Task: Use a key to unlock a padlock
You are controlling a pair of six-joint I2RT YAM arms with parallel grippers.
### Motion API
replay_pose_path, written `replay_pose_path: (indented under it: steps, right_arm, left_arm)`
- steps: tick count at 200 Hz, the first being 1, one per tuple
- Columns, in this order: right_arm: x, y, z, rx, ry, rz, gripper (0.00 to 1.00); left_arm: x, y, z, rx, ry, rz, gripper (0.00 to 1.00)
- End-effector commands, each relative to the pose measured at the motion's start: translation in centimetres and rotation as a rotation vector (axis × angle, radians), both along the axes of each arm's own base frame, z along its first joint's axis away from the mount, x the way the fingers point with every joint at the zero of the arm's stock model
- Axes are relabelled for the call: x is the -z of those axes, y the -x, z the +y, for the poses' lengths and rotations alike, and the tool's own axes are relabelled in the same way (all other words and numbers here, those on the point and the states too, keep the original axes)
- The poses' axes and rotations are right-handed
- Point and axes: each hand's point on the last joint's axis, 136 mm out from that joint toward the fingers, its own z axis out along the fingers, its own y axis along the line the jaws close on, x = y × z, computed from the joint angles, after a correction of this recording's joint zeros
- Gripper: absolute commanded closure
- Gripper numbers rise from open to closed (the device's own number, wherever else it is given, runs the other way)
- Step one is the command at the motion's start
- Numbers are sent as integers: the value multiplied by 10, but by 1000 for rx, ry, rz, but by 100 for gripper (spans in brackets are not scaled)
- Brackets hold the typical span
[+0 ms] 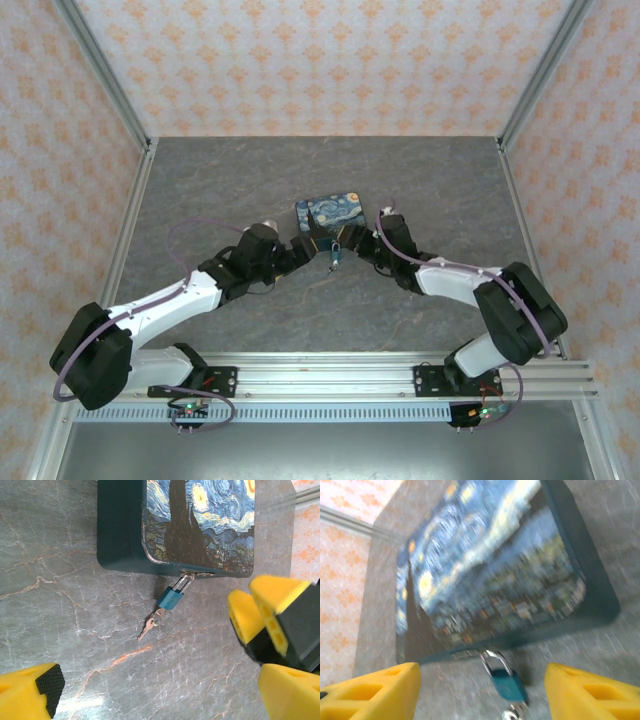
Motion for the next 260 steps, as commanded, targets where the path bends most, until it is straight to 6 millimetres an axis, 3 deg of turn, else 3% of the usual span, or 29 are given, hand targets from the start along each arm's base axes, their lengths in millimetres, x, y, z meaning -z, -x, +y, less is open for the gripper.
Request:
replay_pose_path:
  steps: [1,60,129,189,260]
  right_arm:
    - [0,13,1,-47,-41,-53,35]
    - [13,21,5,-123,-23,-99,41]
    - [25,14,16,-169,-14,-116,49]
    - [37,9,26,-215,-11,-114,50]
    - [45,6,37,-249,-37,-92,53]
  left_arm:
    - [-8,-10,4,-2,-61,-30,0]
    - [-18,-41,3,40,-150,-40,0]
    - [-7,-79,22,64,-360,10,0]
    - [12,-92,25,56,-391,43,0]
    - [22,-102,25,45,-385,54,0]
